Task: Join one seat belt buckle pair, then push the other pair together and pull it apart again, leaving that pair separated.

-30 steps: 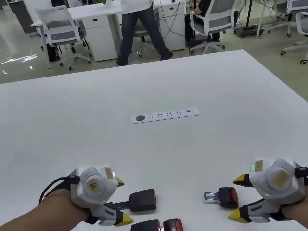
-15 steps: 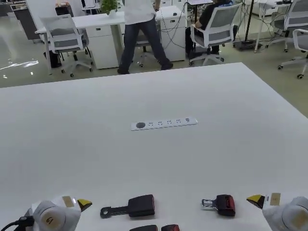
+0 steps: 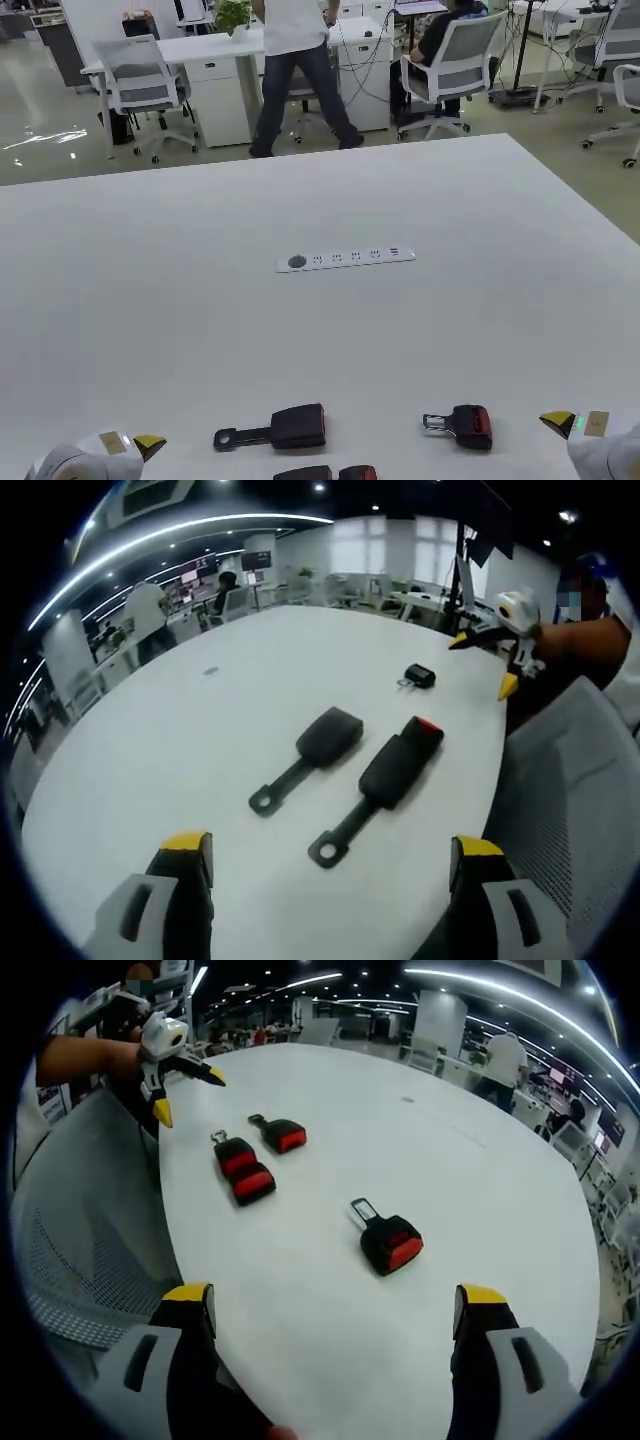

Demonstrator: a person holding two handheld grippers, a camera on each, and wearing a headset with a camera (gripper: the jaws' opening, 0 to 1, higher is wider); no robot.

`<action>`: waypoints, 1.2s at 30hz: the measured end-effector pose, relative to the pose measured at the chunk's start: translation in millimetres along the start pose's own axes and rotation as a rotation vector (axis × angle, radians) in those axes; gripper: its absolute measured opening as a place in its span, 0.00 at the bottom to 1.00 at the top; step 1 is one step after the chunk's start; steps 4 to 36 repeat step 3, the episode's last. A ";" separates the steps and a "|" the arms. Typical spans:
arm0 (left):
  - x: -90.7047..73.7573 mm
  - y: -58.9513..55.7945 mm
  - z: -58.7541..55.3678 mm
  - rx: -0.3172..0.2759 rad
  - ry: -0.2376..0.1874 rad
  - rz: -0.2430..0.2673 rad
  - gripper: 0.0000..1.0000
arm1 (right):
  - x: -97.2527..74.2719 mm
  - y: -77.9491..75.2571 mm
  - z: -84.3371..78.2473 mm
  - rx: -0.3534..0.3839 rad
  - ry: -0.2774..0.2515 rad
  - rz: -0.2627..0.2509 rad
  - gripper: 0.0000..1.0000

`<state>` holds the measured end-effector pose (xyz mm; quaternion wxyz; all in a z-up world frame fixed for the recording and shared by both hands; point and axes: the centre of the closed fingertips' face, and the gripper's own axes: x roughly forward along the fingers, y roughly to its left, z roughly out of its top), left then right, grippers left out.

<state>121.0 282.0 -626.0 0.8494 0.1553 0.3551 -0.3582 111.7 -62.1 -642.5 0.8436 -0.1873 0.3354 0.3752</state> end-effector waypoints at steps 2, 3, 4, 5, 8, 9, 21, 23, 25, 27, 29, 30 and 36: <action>0.2 -0.1 -1.2 -0.002 0.000 0.003 1.00 | 1.2 2.4 -1.2 0.004 0.000 0.000 1.00; 0.2 -0.3 -2.3 -0.005 -0.002 0.004 1.00 | 1.7 3.8 -1.5 0.004 0.000 0.003 1.00; 0.2 -0.3 -2.3 -0.005 -0.002 0.004 1.00 | 1.7 3.8 -1.5 0.004 0.000 0.003 1.00; 0.2 -0.3 -2.3 -0.005 -0.002 0.004 1.00 | 1.7 3.8 -1.5 0.004 0.000 0.003 1.00; 0.2 -0.3 -2.3 -0.005 -0.002 0.004 1.00 | 1.7 3.8 -1.5 0.004 0.000 0.003 1.00; 0.2 -0.3 -2.3 -0.005 -0.002 0.004 1.00 | 1.7 3.8 -1.5 0.004 0.000 0.003 1.00; 0.2 -0.3 -2.3 -0.005 -0.002 0.004 1.00 | 1.7 3.8 -1.5 0.004 0.000 0.003 1.00; 0.2 -0.3 -2.3 -0.005 -0.002 0.004 1.00 | 1.7 3.8 -1.5 0.004 0.000 0.003 1.00; 0.2 -0.3 -2.3 -0.005 -0.002 0.004 1.00 | 1.7 3.8 -1.5 0.004 0.000 0.003 1.00; 0.2 -0.3 -2.3 -0.005 -0.002 0.004 1.00 | 1.7 3.8 -1.5 0.004 0.000 0.003 1.00; 0.2 -0.3 -2.3 -0.005 -0.002 0.004 1.00 | 1.7 3.8 -1.5 0.004 0.000 0.003 1.00; 0.2 -0.3 -2.3 -0.005 -0.002 0.004 1.00 | 1.7 3.8 -1.5 0.004 0.000 0.003 1.00; 0.2 -0.3 -2.3 -0.005 -0.002 0.004 1.00 | 1.7 3.8 -1.5 0.004 0.000 0.003 1.00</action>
